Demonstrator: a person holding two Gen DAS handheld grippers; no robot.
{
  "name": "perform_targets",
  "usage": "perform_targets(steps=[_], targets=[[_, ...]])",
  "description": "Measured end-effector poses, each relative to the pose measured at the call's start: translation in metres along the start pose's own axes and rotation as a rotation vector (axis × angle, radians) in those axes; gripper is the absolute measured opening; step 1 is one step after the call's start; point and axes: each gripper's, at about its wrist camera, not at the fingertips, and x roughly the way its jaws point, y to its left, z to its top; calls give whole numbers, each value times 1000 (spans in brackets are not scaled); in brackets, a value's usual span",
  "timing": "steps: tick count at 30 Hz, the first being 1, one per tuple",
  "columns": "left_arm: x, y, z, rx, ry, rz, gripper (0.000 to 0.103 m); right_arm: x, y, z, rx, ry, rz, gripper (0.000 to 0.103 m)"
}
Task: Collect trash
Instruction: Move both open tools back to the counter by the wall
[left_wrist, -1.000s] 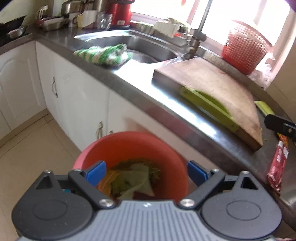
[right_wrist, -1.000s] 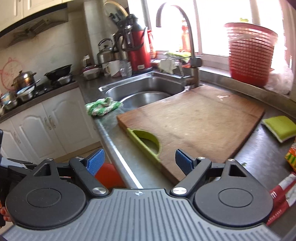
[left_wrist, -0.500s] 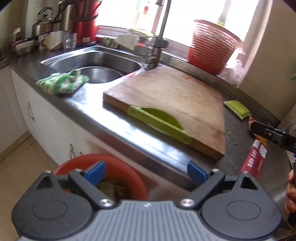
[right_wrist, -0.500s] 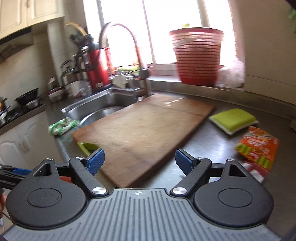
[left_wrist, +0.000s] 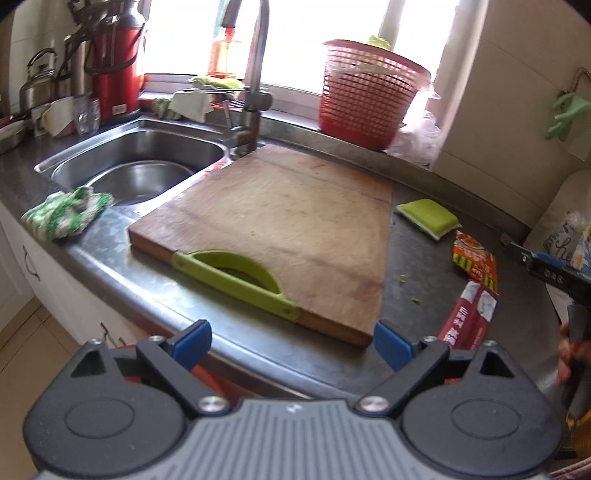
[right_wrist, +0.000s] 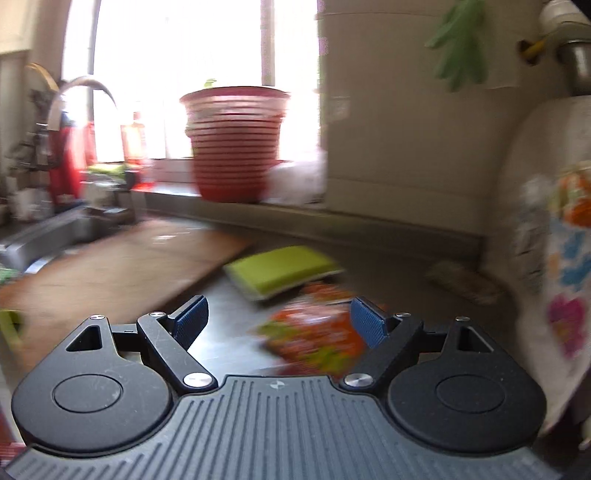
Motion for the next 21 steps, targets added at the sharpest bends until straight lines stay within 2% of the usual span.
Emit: perform_targets(steps=[5, 9, 15, 21], targets=[[5, -14, 2, 22, 16, -1, 94, 33, -49, 6, -29, 3, -157, 103], [9, -24, 3, 31, 31, -4, 94, 68, -89, 13, -43, 44, -208, 103], [14, -36, 4, 29, 44, -3, 94, 127, -130, 23, -130, 92, -298, 103], [22, -43, 5, 28, 63, 11, 94, 178, -167, 30, -130, 180, -311, 103]])
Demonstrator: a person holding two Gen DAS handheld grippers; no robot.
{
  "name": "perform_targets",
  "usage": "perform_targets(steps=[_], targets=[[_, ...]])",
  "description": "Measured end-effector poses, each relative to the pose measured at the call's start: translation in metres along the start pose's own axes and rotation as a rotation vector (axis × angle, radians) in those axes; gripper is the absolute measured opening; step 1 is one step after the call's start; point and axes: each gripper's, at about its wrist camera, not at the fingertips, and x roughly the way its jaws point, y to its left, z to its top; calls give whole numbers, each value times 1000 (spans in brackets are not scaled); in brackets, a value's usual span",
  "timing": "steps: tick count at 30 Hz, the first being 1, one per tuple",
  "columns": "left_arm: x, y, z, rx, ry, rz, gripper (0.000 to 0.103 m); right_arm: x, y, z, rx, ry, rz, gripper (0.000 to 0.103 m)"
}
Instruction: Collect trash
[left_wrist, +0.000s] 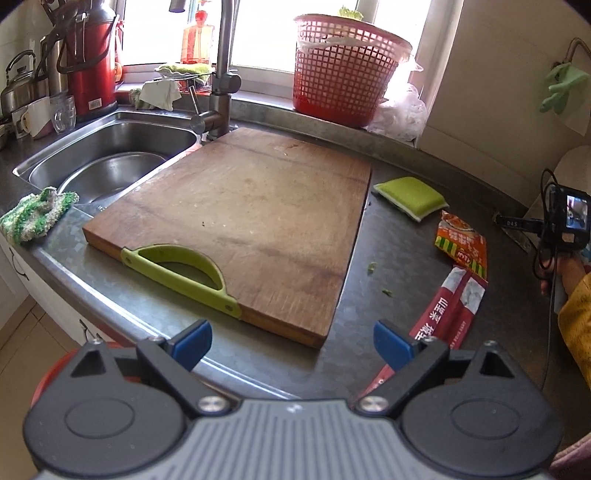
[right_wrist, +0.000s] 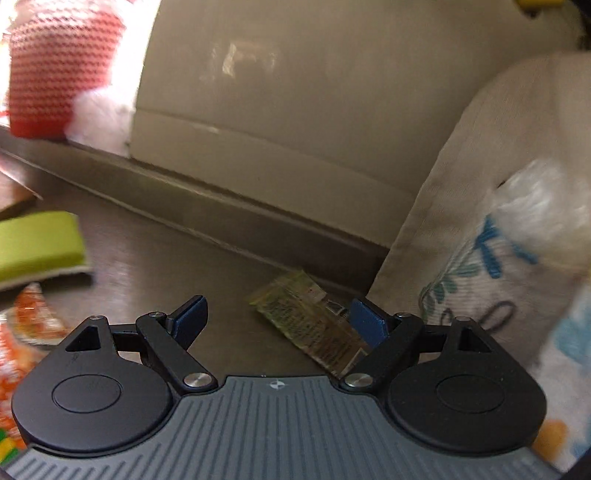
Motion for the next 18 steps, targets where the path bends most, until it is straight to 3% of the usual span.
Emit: perform_targets(steps=[9, 10, 12, 13, 14, 15, 17, 18], targets=[[6, -13, 14, 18, -11, 9, 94, 38, 8, -11, -32, 25, -9, 100], [7, -15, 16, 22, -12, 10, 94, 40, 5, -11, -22, 27, -10, 94], [10, -20, 21, 31, -17, 8, 94, 46, -3, -10, 18, 41, -5, 71], [11, -23, 23, 37, -21, 5, 94, 53, -10, -10, 39, 48, 3, 49], [12, -26, 26, 44, -26, 0, 94, 56, -15, -10, 60, 54, 12, 37], [13, -29, 28, 49, -31, -4, 94, 59, -20, -9, 71, 57, 19, 35], [15, -36, 33, 62, -42, -11, 94, 63, -23, -11, 80, 56, 22, 11], [17, -41, 36, 69, -47, -16, 94, 64, -24, -11, 83, 56, 22, 6]])
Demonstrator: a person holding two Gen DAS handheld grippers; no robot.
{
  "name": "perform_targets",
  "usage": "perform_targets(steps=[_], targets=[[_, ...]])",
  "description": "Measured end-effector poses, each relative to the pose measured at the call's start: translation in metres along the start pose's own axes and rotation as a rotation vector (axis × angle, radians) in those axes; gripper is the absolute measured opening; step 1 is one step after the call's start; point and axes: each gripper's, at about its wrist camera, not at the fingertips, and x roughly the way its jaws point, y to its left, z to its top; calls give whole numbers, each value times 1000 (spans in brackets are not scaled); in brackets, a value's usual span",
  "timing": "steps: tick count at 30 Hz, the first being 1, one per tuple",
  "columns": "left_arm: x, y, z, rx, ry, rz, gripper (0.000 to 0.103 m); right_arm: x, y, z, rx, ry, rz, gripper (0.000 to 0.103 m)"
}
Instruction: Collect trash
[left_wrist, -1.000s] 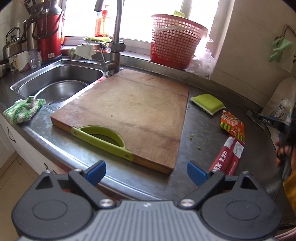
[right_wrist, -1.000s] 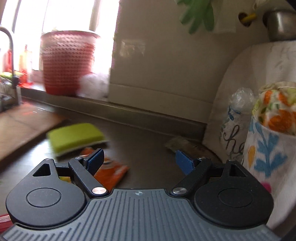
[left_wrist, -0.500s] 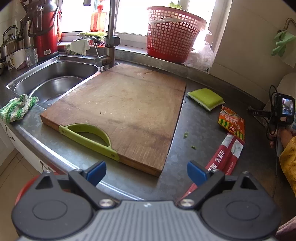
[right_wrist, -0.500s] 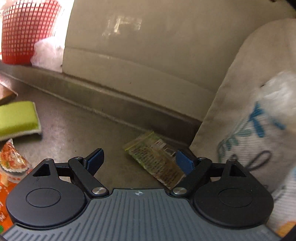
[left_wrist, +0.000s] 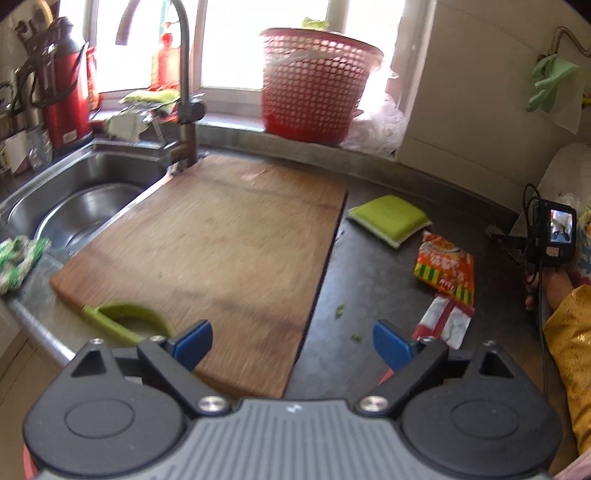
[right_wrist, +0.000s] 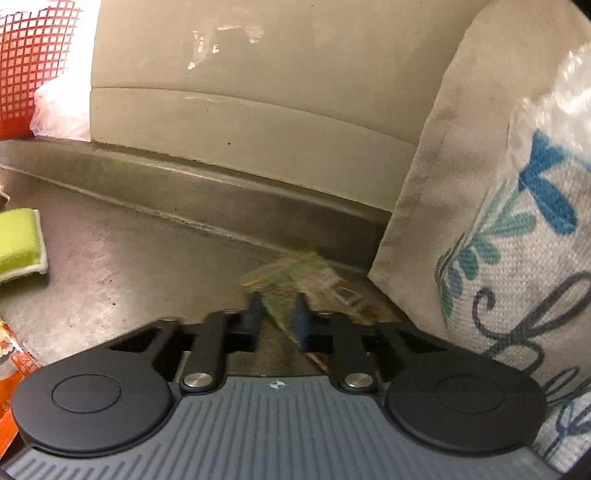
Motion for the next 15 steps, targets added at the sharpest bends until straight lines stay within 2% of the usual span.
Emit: perform_targets(steps=[1, 8, 15], targets=[[2, -4, 4, 9, -5, -8, 94, 1, -2, 0, 4, -4, 0, 0], [29, -45, 33, 105, -56, -82, 94, -22, -7, -11, 20, -57, 78, 0], [83, -94, 62, 243, -116, -137, 94, -51, -4, -12, 83, -74, 270, 0]])
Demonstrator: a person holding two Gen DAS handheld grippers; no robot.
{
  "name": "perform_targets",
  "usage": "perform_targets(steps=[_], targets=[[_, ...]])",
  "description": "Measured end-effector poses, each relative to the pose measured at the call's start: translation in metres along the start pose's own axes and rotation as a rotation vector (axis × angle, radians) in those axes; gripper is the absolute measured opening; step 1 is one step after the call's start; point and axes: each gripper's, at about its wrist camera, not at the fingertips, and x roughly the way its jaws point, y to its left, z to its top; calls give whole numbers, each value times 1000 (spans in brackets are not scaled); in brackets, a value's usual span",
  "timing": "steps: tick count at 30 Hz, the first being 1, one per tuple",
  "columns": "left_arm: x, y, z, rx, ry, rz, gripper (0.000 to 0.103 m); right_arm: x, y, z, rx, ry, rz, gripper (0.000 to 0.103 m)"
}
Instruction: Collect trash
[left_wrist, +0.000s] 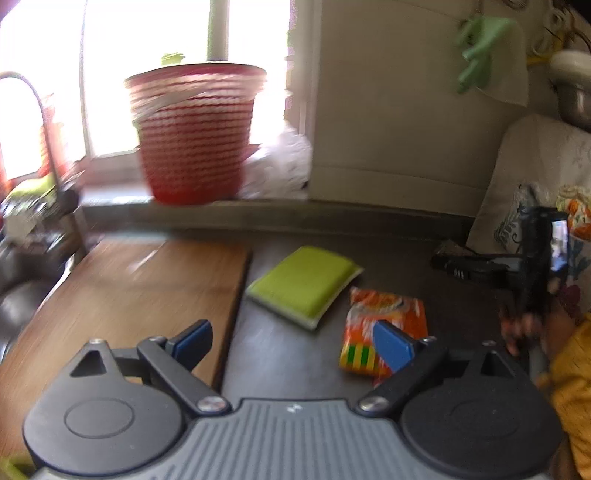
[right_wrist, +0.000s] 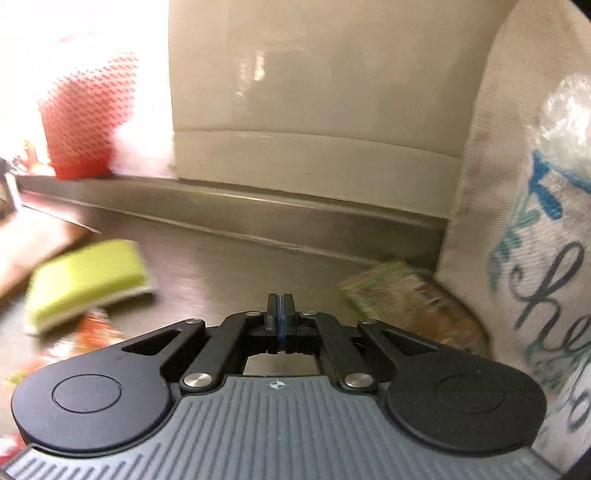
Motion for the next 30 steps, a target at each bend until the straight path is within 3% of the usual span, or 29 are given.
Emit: perform_targets(steps=[2, 4, 6, 8, 10, 12, 15, 16, 24, 27, 30], targets=[[21, -7, 8, 41, -15, 0, 94, -8, 3, -1, 17, -11, 47, 0], [42, -10, 15, 79, -23, -1, 94, -8, 9, 0, -2, -30, 14, 2], [62, -12, 22, 103, -27, 3, 94, -6, 3, -2, 4, -28, -43, 16], [80, -13, 27, 125, -18, -31, 94, 2, -2, 0, 41, -19, -60, 50], [98, -14, 29, 159, 3, -44, 94, 3, -11, -2, 80, -14, -54, 62], [115, -16, 31, 189, 27, -42, 94, 4, -17, -6, 108, -14, -60, 65], [134, -16, 34, 225, 52, -53, 94, 3, -17, -6, 103, -33, -118, 86], [139, -16, 35, 236, 63, -64, 94, 4, -19, -5, 109, -31, -133, 97], [160, -16, 31, 255, 124, -115, 94, 25, -26, 1, 89, 37, -264, 100], [165, -17, 30, 251, 125, -111, 94, 37, -30, 6, 96, 75, -291, 101], [172, -18, 29, 261, 138, -71, 86, 40, -34, 8, 108, 85, -292, 101]])
